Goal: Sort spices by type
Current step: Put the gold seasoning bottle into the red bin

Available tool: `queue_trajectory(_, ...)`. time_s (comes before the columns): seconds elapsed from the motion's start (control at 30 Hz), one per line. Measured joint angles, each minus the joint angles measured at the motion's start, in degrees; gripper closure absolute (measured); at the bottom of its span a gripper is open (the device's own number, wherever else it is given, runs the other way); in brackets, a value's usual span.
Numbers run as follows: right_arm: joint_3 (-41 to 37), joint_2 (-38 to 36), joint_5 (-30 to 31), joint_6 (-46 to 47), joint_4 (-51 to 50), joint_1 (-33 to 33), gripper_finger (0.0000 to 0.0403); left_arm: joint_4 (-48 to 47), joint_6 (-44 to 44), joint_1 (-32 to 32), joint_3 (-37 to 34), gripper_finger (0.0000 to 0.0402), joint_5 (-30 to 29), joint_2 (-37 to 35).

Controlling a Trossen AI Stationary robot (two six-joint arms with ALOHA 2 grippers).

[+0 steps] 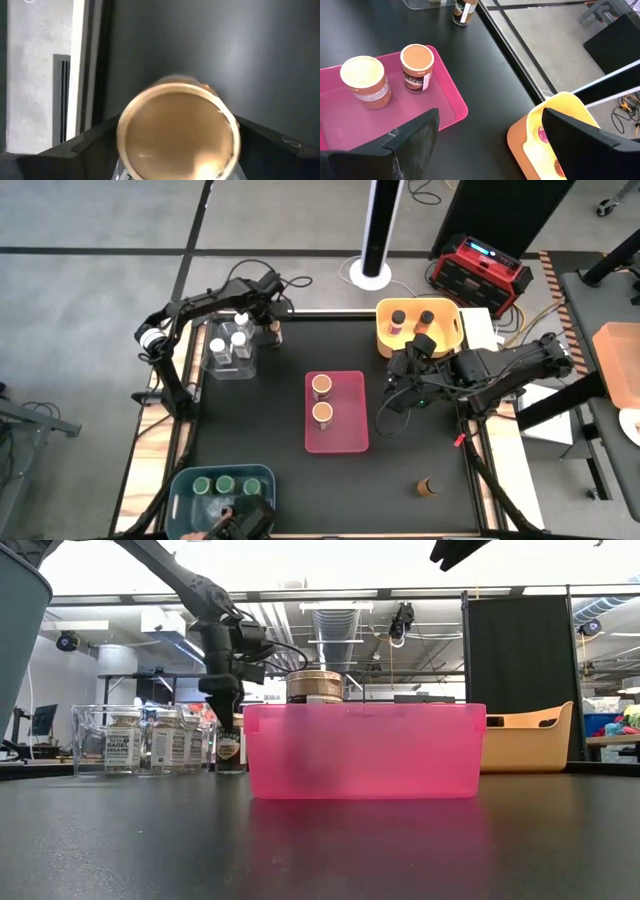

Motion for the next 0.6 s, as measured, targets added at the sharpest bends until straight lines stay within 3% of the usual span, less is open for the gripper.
queue_trajectory(0.6,-0.1,0.0,0.1,0.0,0.3,0.0,0.0058,0.6,0.0,0.0,-0.1,0.0093,2.5,0.0)
